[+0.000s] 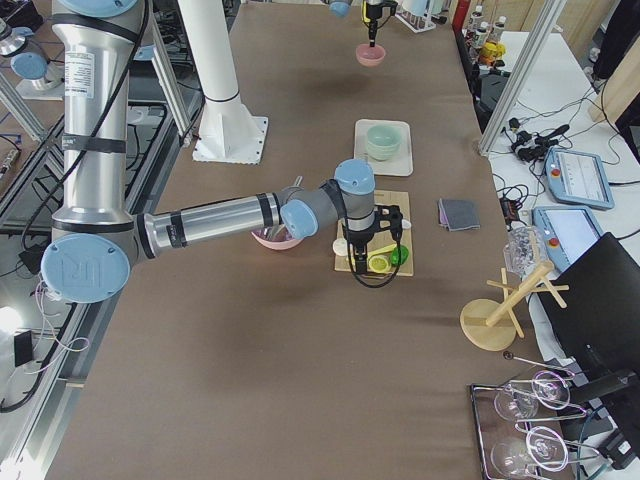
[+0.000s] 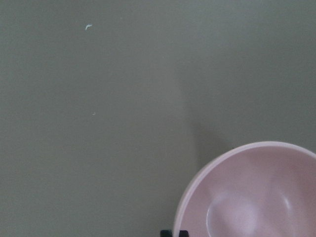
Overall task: Stack pink bowl on green and place spoon
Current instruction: 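Carry the pink bowl with the left gripper over the green bowl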
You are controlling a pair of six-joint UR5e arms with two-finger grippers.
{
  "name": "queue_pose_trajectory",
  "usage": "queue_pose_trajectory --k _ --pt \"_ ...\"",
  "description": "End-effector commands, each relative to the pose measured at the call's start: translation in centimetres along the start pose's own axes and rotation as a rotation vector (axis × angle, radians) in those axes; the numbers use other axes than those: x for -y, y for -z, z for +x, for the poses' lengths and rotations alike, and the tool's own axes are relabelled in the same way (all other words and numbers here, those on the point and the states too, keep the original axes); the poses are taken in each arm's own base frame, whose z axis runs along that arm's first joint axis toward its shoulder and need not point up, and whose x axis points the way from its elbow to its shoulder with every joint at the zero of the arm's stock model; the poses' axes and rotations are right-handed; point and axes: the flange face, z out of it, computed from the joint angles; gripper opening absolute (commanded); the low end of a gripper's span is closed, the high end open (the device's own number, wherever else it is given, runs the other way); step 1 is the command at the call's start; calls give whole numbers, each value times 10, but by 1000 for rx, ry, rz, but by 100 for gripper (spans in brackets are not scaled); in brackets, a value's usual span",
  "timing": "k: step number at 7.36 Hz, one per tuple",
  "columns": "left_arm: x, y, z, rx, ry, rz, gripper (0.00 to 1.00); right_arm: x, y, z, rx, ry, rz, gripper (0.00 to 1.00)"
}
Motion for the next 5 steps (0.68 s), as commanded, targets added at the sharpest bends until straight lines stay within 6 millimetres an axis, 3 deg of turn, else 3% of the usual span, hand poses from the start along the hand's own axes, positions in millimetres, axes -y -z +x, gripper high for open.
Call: queue_pose_trajectory --k 1,2,3,5 --pt "21 76 104 1 119 2 0 -1 -3 -3 0 7 -7 100" --pt "26 93 164 -7 163 -21 0 -1 -3 -5 3 9 -6 100" --pt "27 88 229 -36 202 -50 0 -1 -3 -5 3 9 -6 100" --pt "4 42 367 -37 275 -62 0 -1 -6 -8 2 15 -11 100"
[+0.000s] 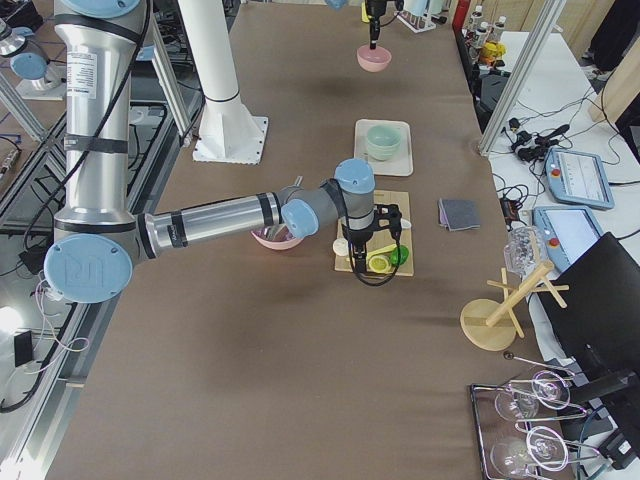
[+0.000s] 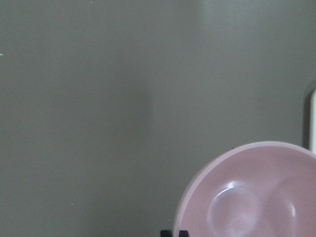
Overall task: Stack pink bowl on green and place spoon
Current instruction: 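Carry the pink bowl with the left gripper over the green bowl, then lower the pink bowl into the green bowl and open the left gripper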
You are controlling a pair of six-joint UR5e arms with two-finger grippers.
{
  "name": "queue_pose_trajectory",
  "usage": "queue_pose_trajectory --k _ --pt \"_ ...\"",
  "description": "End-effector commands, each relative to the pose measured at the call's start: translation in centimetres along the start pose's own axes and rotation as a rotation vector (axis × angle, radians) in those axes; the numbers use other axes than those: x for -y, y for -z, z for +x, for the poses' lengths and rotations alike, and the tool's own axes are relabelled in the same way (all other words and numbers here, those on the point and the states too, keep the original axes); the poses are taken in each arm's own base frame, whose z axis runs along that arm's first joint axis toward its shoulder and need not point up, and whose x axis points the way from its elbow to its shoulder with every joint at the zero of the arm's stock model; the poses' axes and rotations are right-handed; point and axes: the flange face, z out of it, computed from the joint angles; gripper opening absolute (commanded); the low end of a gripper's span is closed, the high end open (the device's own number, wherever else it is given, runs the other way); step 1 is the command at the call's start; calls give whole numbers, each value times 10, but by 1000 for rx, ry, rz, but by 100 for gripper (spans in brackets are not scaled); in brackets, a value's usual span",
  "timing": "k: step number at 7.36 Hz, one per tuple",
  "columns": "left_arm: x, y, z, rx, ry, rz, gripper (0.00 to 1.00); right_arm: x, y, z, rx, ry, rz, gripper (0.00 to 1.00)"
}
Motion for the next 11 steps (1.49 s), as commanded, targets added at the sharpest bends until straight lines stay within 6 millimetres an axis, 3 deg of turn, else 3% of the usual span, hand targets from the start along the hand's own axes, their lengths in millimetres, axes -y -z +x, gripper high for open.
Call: queue_pose_trajectory --k 1,2,3,4,6,11 --pt "-38 -50 133 -2 81 -27 0 1 -2 -3 1 6 -1 100" --pt "-32 -69 163 21 95 -16 0 2 -1 -4 1 7 0 100" --pt "-31 -83 180 32 86 -12 0 2 -2 -5 1 8 -1 100" --pt "-16 -95 201 13 107 -6 0 2 -2 -6 3 0 0 100" --pt "7 -121 210 -25 95 43 0 3 -2 -8 4 0 -1 100" --pt "12 -116 230 -37 109 53 0 4 -3 -9 3 1 -1 100"
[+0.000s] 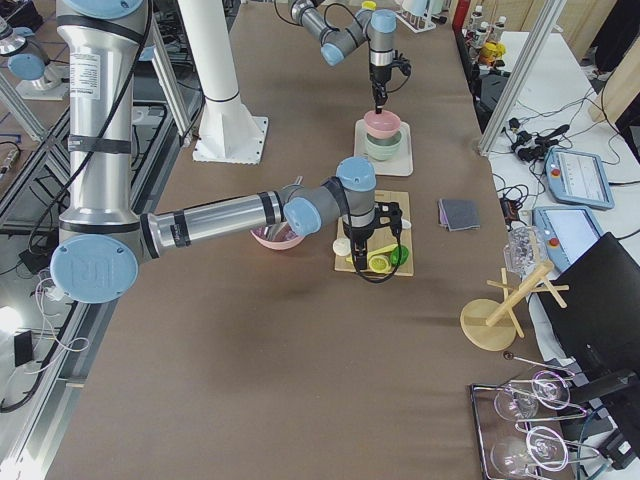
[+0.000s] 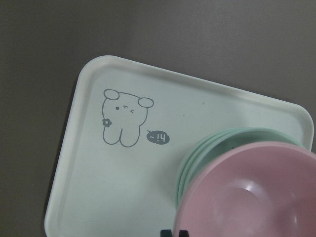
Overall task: Stack pink bowl on green and place spoon
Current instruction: 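Lower the pink bowl into the green bowl and open the left gripper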
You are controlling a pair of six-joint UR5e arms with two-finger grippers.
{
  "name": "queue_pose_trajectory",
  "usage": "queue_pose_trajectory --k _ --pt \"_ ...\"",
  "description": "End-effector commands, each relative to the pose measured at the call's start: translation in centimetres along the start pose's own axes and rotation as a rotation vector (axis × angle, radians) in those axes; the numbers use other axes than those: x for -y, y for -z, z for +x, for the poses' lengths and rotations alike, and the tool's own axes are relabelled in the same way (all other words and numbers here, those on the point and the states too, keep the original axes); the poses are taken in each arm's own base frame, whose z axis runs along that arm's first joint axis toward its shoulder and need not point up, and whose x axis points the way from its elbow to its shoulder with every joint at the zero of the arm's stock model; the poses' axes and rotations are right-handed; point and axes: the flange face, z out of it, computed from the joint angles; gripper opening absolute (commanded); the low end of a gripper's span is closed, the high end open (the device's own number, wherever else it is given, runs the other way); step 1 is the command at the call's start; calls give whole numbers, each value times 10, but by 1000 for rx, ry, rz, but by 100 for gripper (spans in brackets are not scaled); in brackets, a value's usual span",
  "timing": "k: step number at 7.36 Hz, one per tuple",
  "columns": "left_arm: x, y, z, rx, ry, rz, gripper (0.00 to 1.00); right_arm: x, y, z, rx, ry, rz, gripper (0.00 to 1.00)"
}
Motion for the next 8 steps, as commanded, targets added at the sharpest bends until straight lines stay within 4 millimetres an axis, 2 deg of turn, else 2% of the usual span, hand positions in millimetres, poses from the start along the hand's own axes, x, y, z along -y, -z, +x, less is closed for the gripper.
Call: queue_pose_trajectory --k 1,3,5,8 --pt "5 -7 5 11 18 -1 0 1 0 -1 -1 1 1 100" --pt "5 -24 5 8 4 27 0 1 0 -1 -1 1 1 100" --pt "-5 -32 7 12 -4 17 0 1 0 -1 -1 1 1 100" --pt "-7 -35 7 18 -7 33 0 1 0 -1 -1 1 1 100"
